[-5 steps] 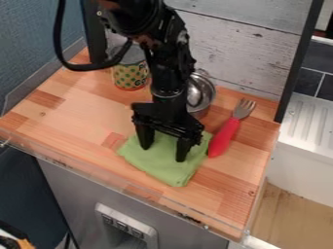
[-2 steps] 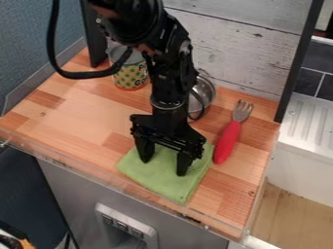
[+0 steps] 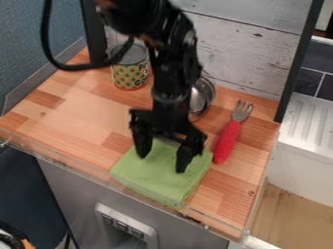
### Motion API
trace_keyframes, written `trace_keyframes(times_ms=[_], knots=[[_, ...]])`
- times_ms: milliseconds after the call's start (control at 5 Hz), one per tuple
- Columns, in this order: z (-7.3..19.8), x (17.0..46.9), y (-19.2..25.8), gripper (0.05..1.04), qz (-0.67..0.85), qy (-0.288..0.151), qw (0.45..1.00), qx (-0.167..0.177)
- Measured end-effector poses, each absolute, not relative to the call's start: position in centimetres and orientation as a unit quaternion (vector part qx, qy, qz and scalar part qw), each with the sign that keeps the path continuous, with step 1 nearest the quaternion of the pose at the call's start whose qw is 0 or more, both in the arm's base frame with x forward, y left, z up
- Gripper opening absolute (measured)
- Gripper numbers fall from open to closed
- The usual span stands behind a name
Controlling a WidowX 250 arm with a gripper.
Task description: Move the green cloth to the bottom right of the table
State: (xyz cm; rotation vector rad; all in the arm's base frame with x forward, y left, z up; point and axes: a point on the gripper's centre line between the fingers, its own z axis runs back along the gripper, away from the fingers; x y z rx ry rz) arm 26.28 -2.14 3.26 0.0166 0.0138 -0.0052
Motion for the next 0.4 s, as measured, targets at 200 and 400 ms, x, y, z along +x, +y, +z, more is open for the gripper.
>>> trace_keyframes(times_ms=[200,400], knots=[[5.0,26.8,-2.2,0.999,-0.008,-0.02,1.0,0.007],[6.5,26.7,-2.1,0.999,-0.016,-0.043,0.999,0.006]])
